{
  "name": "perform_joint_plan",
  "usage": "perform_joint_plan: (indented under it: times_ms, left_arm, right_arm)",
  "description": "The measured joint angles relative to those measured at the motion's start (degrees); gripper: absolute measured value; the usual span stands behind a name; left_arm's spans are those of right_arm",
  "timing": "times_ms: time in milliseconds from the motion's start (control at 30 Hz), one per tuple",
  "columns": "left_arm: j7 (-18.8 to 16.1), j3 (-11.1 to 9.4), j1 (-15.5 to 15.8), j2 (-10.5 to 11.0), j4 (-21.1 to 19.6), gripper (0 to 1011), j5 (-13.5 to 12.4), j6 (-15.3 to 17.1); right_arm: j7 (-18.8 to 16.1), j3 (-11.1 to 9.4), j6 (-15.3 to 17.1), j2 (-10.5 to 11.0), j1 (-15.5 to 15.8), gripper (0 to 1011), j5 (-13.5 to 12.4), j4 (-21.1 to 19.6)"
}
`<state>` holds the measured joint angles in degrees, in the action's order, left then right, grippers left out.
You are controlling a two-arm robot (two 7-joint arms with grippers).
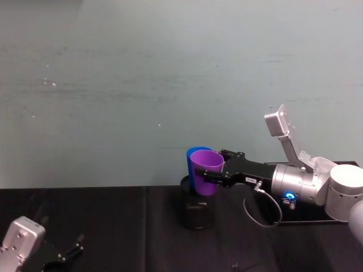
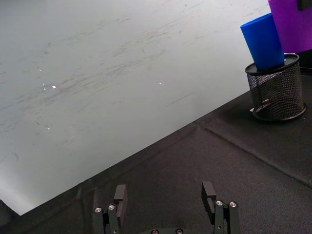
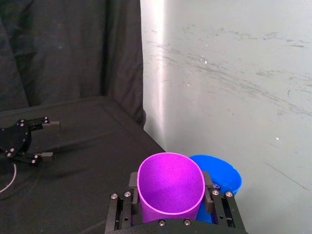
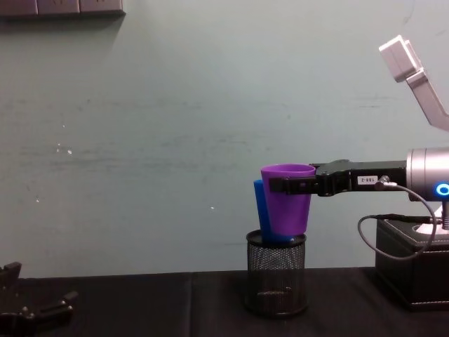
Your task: Pick up one cup with a gripper and tap it against the other cup.
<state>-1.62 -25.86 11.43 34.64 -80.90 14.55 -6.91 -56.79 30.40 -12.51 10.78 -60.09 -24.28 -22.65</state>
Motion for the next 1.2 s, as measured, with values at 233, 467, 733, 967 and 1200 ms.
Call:
perform_joint_plan:
  times_ms: [233,467,733,967,1200]
  left_arm:
    - [0.00,0.00,0.00,0.00,0.00,1000,0.00,0.00]
    - [0.00,0.00,0.00,0.00,0.00,1000,0.00,0.00]
    - [0.00,0.00,0.00,0.00,0.00,1000,0.00,0.00]
    - [0.00,0.00,0.00,0.00,0.00,1000,0.00,0.00]
    - [0.00,0.00,0.00,0.00,0.00,1000,0.00,0.00]
  right_arm:
    - [-0.01,0.00,0.20,0.37,0.48,734,0.52,-1.56]
    - [0.17,-0.47,3.78,2.68,4.16,733,1.18,-9.86]
    - [0.53,-0.46,8.23,6.06,9.11,733,-0.20,-20.33]
    - [1.35,-0.17,10.42,8.23,12.18,733,-1.77,-26.68]
    - [2.10,0.13,12.12,9.96,14.50,733,-3.21,-31.20]
